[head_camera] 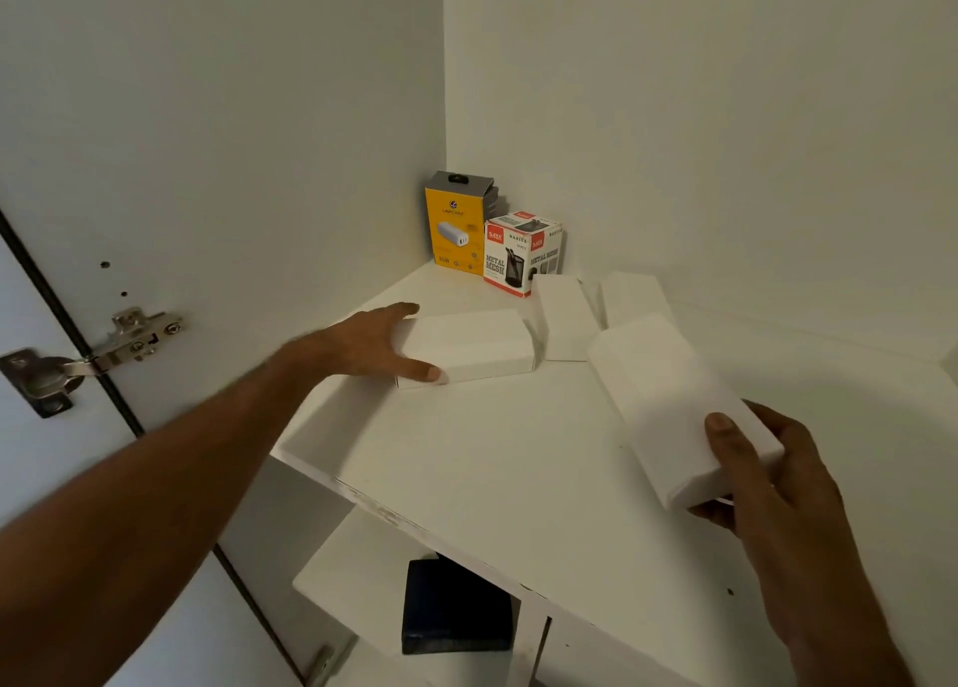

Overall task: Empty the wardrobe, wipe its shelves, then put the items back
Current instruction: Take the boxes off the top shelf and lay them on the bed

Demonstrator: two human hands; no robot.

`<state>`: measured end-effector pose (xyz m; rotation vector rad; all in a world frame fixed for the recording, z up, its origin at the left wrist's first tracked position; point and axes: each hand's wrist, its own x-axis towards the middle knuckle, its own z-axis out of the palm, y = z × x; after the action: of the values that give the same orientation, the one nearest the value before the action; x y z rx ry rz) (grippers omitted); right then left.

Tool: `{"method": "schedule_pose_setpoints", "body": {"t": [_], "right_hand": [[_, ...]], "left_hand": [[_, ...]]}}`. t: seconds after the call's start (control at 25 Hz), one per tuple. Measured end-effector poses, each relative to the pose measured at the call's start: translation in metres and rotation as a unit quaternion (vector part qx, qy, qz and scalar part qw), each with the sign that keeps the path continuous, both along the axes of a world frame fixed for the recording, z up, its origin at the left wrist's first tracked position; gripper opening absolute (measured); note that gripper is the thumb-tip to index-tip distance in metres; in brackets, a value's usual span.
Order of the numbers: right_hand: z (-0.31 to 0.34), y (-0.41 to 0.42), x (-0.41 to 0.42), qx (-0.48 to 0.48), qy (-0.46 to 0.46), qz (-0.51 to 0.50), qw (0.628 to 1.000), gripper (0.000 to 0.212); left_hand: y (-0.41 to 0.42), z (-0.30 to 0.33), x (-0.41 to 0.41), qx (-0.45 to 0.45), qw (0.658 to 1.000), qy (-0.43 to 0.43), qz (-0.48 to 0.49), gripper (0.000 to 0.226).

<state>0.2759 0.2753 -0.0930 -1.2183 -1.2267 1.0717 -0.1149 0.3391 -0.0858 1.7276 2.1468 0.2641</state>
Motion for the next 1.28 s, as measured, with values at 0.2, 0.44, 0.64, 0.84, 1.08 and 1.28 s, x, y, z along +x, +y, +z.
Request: {"method": "schedule_pose_setpoints", "body": {"t": [0.2, 0.44, 0.64, 0.84, 1.08, 1.28], "right_hand": [[0.003, 0.000, -0.006, 0.000, 0.104, 0.024, 0.994, 0.051], [0.010, -0.022, -0.052, -0.017, 0.335, 0.072, 0.939, 0.042], [0.008, -0.093, -0.153, -0.082, 0.362, 0.221, 0.902, 0.043], [-0.012, -0.222, -0.225, -0.190, 0.340, 0.324, 0.862, 0.051], [-0.036, -0.416, -0.287, -0.282, 0.287, 0.480, 0.779, 0.030], [-0.066, -0.557, -0.340, -0.326, 0.165, 0.622, 0.692, 0.050]], "left_hand": [[-0.022, -0.009, 0.008, 0.123, 0.992, -0.030, -0.013, 0.108], [-0.176, -0.021, 0.024, 0.251, 0.943, -0.215, -0.021, 0.091], [-0.325, -0.050, 0.028, 0.242, 0.933, -0.261, 0.047, 0.091], [-0.485, -0.080, 0.033, 0.258, 0.895, -0.311, 0.190, 0.090], [-0.719, -0.116, 0.058, 0.305, 0.807, -0.343, 0.370, 0.076], [-0.852, -0.153, 0.094, 0.405, 0.552, -0.422, 0.594, 0.038]]}}
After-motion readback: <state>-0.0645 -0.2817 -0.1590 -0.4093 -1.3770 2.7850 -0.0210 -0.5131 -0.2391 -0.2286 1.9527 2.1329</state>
